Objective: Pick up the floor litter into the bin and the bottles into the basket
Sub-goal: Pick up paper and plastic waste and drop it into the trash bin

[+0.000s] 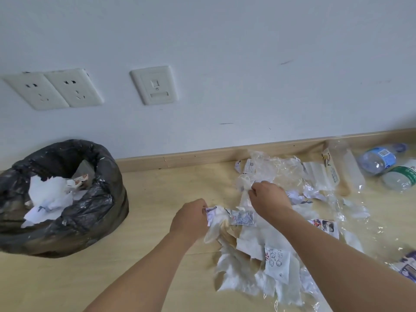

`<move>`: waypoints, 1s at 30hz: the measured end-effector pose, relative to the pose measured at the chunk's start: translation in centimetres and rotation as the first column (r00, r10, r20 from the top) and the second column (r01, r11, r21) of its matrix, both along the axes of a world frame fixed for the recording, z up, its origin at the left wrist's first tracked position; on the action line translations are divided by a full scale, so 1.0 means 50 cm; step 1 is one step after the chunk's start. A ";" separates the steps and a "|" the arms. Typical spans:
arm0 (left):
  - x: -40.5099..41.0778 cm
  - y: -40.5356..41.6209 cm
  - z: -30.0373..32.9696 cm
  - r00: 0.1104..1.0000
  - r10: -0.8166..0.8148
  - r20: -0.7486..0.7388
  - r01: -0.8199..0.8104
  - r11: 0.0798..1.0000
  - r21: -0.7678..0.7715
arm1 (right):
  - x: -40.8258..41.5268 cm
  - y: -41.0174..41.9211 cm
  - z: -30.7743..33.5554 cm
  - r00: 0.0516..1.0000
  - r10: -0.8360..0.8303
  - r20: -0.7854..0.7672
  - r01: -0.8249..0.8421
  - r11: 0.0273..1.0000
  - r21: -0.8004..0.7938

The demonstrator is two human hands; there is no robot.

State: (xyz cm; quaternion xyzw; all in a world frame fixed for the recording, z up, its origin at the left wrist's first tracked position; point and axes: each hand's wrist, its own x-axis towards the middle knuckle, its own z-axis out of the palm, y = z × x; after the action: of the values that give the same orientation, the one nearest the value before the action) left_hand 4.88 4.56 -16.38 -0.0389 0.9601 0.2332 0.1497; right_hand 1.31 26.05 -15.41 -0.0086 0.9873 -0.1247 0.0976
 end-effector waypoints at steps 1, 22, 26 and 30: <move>-0.004 -0.009 0.015 0.999 0.036 -0.002 -0.036 0.997 0.068 | 0.004 0.000 0.013 1.000 0.003 0.000 -0.003 1.000 0.002; 0.074 -0.475 0.429 0.935 0.351 -0.039 -0.294 0.835 0.464 | 0.057 -0.434 0.418 0.977 0.034 -0.208 -0.099 0.945 -0.313; 0.079 -0.610 0.438 0.844 0.535 -0.028 -0.401 0.666 0.629 | 0.032 -0.591 0.481 0.974 0.062 -0.218 -0.155 0.882 -0.444; 0.079 -0.700 0.399 0.783 0.620 -0.057 -0.500 0.681 0.535 | 0.007 -0.745 0.487 0.976 0.094 -0.197 -0.183 0.843 -0.506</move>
State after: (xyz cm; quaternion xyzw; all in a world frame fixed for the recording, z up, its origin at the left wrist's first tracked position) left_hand 8.85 -30.43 3.57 -0.2657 0.8191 0.5070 -0.0386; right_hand 1.64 -11.22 8.95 -0.1165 0.9180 -0.3787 0.0187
